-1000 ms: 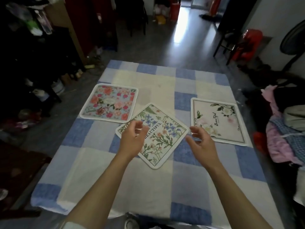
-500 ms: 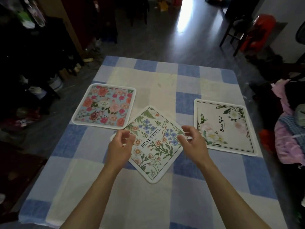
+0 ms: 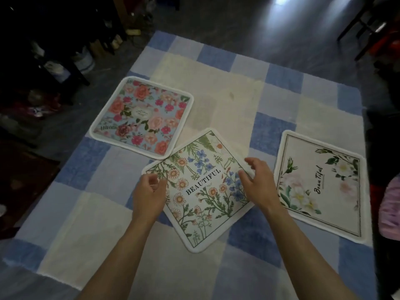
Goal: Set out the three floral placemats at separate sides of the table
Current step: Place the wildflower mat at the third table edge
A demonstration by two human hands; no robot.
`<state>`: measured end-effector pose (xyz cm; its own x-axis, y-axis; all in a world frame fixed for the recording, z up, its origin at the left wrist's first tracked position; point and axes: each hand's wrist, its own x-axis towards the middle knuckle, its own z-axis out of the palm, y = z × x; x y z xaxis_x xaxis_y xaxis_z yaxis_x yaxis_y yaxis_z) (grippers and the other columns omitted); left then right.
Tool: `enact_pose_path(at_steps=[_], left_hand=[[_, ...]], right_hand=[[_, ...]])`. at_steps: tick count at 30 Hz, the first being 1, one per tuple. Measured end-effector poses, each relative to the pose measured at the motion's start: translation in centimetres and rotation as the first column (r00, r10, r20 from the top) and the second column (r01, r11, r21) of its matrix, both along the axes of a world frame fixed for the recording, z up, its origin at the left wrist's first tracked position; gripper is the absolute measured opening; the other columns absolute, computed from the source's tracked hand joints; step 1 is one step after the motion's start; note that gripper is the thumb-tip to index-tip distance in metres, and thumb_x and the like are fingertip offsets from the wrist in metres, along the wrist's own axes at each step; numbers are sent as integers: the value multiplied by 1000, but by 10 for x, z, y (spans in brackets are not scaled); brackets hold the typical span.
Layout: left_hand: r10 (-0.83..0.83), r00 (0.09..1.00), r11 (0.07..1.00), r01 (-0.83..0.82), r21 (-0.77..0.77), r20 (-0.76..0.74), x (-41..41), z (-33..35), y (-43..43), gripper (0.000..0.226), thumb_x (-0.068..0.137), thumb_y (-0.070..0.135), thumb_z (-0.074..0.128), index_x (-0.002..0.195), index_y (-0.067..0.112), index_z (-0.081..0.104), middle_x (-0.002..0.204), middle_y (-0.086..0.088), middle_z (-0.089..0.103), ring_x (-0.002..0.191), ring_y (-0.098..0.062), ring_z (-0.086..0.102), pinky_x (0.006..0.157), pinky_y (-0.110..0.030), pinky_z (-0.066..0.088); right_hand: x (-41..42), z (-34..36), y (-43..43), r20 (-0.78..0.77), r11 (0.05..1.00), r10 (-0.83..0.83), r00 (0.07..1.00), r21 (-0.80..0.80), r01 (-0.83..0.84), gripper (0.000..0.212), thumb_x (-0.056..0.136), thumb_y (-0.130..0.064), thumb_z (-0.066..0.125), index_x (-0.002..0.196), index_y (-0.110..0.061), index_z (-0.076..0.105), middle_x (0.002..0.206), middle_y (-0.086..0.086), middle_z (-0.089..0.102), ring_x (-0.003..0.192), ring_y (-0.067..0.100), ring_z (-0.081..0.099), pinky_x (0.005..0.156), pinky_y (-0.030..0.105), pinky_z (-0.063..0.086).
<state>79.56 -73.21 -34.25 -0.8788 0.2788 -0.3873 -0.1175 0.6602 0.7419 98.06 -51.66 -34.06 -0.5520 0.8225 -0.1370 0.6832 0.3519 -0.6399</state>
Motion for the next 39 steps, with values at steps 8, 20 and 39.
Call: enact_pose_path(at_steps=[8, 20, 39], left_hand=[[140, 990, 985, -141, -99, -21, 24, -30, -2, 21, 90, 26, 63, 105, 12, 61, 99, -1, 64, 87, -16, 62, 60, -21, 40], [350, 936, 934, -346, -83, 38, 30, -36, -4, 35, 78, 9, 72, 111, 14, 60, 101, 0, 68, 73, 3, 59, 57, -11, 39], [339, 941, 941, -339, -24, 13, 36, -27, 0, 33, 82, 2, 69, 113, 9, 62, 112, -7, 64, 82, -10, 61, 63, -12, 43]], right_hand=[[-39, -28, 30, 232, 998, 68, 970, -11, -67, 43, 95, -28, 58, 132, -8, 52, 127, 15, 55, 116, 31, 50, 101, 43, 42], [-41, -39, 39, 265, 999, 5, 964, 30, -13, 28, 96, -13, 54, 121, -3, 60, 115, 20, 58, 104, 35, 56, 92, 39, 45], [-37, -25, 35, 121, 994, -62, 991, 95, 51, 14, 93, -4, 55, 102, -8, 64, 105, 11, 62, 87, 18, 52, 79, 29, 40]])
